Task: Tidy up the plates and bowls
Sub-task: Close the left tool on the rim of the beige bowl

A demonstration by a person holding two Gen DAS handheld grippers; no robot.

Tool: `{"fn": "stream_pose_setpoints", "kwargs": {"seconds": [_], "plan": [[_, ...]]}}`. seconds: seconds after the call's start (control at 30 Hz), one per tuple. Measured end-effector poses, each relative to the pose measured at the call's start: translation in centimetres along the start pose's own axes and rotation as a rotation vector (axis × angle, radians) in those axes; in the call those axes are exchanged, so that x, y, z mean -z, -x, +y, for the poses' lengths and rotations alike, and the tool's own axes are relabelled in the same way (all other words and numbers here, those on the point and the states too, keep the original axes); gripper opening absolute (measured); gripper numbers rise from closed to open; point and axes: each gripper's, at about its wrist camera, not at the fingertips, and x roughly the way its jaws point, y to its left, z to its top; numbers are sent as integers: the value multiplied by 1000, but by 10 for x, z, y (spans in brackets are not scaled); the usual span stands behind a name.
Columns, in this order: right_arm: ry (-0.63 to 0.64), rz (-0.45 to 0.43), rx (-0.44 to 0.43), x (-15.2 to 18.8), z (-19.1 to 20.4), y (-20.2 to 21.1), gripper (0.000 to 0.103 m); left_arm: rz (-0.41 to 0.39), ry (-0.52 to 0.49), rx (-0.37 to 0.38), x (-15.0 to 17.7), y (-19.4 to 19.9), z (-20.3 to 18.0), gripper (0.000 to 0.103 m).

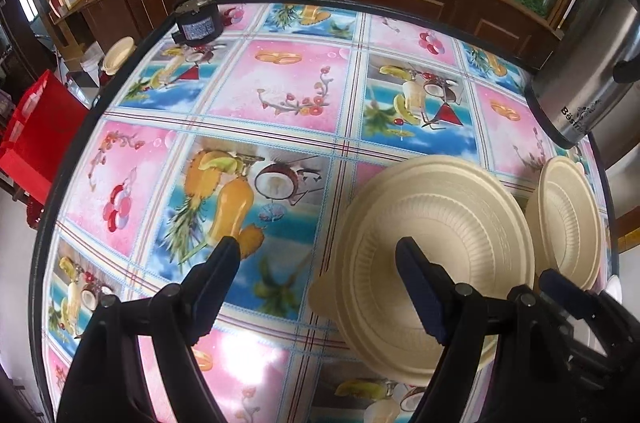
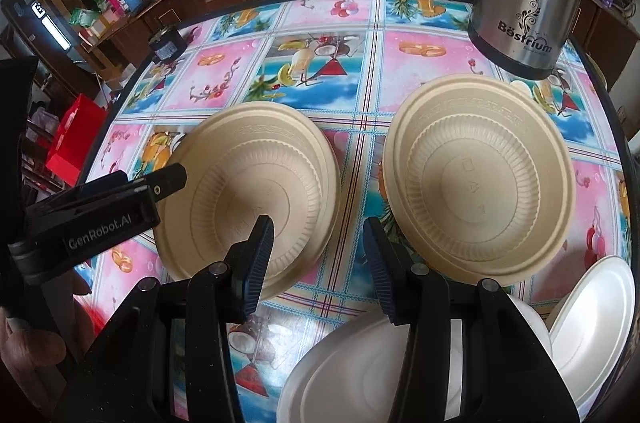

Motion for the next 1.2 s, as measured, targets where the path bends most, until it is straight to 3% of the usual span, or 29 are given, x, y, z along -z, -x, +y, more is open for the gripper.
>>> {"fn": "stream_pose_setpoints", "kwargs": {"seconds": [0.47,0.97,1.13,1.17,1.2], "plan": [[-20,33,-20,-4,-6,-13,46,45,-14,-7,0,-17,-4,80],[13,49,14,-4,-1,-23,46,54,-36,-14,1,-26,-9,80],[19,47,12,-3,-2,-26,28,56,-31,2,2,-26,-9,77],[19,46,10,-3,-2,-25,25,54,-32,5,3,-26,-10,73],[21,47,7,-3,-1,-25,20,54,-34,1,3,-26,-10,58]]}}
